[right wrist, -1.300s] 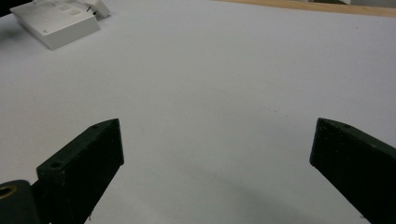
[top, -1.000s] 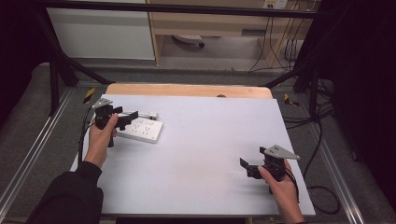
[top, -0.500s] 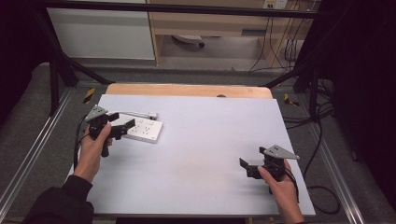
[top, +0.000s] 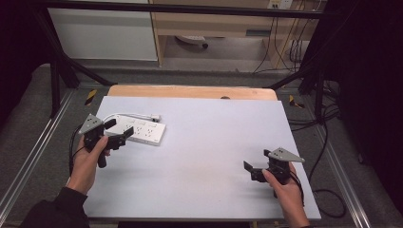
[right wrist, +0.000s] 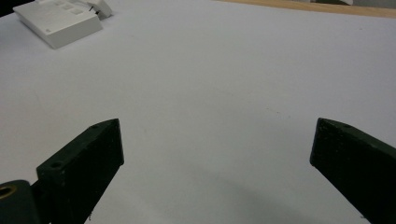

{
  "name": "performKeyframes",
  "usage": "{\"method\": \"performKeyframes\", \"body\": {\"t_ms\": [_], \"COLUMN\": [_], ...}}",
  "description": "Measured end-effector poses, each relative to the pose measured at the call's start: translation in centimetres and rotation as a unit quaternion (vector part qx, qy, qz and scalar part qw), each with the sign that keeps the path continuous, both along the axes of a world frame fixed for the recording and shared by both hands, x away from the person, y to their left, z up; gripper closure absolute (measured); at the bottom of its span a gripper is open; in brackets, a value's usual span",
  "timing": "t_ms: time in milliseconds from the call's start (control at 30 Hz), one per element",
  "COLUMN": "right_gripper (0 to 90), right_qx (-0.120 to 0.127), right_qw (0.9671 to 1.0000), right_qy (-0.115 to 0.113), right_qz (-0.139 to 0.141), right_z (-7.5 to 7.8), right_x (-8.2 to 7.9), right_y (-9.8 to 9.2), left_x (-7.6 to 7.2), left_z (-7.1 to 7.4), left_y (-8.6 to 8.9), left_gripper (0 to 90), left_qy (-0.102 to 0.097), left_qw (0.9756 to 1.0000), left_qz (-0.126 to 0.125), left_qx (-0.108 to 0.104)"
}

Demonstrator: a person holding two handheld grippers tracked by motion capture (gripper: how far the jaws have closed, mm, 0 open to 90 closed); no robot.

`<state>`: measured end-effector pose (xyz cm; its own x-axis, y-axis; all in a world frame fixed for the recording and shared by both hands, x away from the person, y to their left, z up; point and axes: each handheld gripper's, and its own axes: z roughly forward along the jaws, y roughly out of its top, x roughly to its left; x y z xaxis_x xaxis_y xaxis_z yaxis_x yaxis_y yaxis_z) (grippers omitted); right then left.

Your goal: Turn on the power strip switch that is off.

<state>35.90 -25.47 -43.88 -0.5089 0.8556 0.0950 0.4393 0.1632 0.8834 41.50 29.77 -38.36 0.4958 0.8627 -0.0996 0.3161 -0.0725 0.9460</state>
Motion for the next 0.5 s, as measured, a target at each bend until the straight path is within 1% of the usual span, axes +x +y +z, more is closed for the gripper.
{"method": "performKeyframes", "body": {"t_ms": [33, 100, 333, 500], "right_gripper": [3.2, 3.2, 3.2, 3.2], "right_qx": [0.000, 0.000, 0.000, -0.001], "right_qw": [1.0000, 1.0000, 1.0000, 1.0000], "right_qy": [0.000, 0.000, -0.001, 0.000], "right_qz": [0.000, 0.000, 0.000, 0.000], "right_z": [0.0, 0.0, 0.0, 0.0], "right_x": [0.0, 0.0, 0.0, 0.0], "right_y": [0.0, 0.0, 0.0, 0.0], "left_x": [-0.2, -0.7, -2.8, -4.2], "left_z": [0.1, 0.2, 0.2, 0.1], "left_y": [0.0, -0.1, -0.3, -0.3], "left_gripper": [14.9, 14.9, 14.9, 14.9], "left_qy": [-0.003, -0.009, -0.018, -0.017], "left_qw": [1.0000, 1.0000, 0.9998, 0.9997], "left_qz": [-0.001, -0.002, -0.009, -0.016], "left_qx": [0.003, -0.001, 0.003, -0.001]}}
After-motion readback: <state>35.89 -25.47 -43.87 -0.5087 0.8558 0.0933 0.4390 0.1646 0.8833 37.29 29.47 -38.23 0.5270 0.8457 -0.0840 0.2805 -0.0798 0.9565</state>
